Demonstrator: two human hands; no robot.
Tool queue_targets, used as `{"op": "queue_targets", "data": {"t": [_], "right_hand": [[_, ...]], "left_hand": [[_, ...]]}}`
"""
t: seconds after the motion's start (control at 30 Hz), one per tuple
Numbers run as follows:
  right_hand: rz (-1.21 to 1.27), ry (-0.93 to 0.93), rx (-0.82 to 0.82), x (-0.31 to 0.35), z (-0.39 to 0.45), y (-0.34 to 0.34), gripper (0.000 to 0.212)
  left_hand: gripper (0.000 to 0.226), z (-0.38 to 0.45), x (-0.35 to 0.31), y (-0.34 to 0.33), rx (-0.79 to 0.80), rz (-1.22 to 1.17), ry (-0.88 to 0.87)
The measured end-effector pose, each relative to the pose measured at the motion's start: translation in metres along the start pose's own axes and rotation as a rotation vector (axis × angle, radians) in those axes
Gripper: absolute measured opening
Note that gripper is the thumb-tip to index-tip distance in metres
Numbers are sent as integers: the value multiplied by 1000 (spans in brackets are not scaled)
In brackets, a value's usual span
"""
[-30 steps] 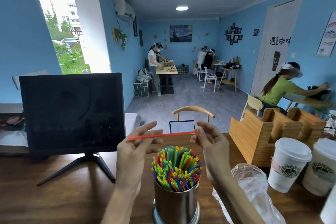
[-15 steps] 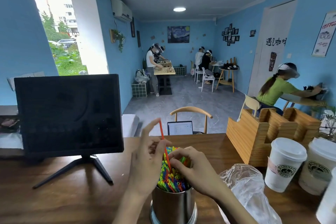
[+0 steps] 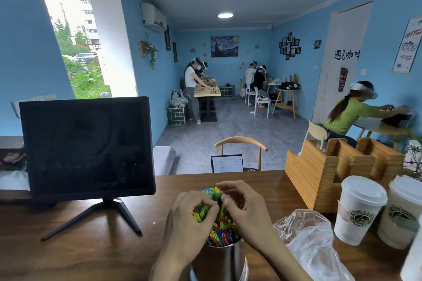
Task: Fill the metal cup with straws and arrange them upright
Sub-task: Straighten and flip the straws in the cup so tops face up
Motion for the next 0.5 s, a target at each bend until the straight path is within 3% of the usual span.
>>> {"op": "queue_targets", "data": {"t": [0.07, 0.13, 0.27, 0.5], "right_hand": [[-66, 39, -42, 1, 1, 3, 31], [-161, 41, 37, -4, 2, -5, 31], [-258, -19, 230, -19, 1, -26, 38], [-81, -89, 146, -26, 0, -21, 33]], "left_hand": [[16, -2, 5, 0, -11, 11, 7], [23, -2, 10, 1, -24, -26, 46], [32, -9, 36, -18, 127, -309, 337], [44, -13, 38, -25, 103, -588, 447]]}}
Point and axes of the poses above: each hand's wrist, its own z-axis towards the middle knuckle, its own y-axis out of the back of the hand, x = y × z, the point moved 10 cm from there along z, towards the middle knuckle, and after that the axes turned 3 degrees about -x, right-handed, at the moved point
